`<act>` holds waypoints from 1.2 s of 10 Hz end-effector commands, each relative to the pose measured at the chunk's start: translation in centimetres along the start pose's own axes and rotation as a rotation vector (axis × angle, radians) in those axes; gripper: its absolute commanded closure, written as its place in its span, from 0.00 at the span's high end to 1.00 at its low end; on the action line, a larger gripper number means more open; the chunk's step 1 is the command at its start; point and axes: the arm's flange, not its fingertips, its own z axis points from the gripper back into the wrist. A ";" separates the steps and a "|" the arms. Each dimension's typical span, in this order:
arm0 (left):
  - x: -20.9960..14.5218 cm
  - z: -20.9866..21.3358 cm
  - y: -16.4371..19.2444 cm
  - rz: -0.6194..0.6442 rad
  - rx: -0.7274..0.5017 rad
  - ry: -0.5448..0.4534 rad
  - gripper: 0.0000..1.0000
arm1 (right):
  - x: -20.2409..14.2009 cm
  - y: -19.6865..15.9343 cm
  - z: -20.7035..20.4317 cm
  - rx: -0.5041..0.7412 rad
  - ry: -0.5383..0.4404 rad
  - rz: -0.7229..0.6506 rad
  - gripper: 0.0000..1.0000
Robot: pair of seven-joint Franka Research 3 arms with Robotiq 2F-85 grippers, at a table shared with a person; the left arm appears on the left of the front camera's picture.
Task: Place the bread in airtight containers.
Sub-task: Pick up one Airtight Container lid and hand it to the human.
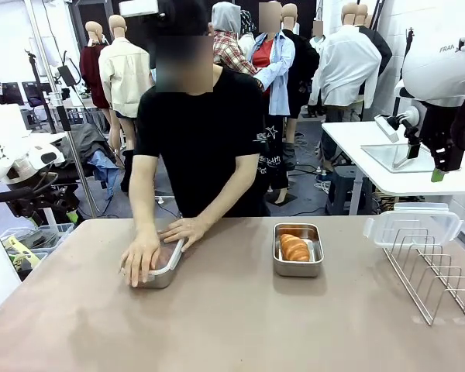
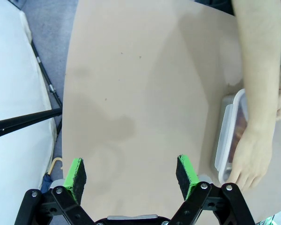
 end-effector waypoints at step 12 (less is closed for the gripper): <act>0.0 0.1 0.0 0.013 0.023 0.010 1.00 | -0.1 0.2 0.0 0.006 0.013 0.019 1.00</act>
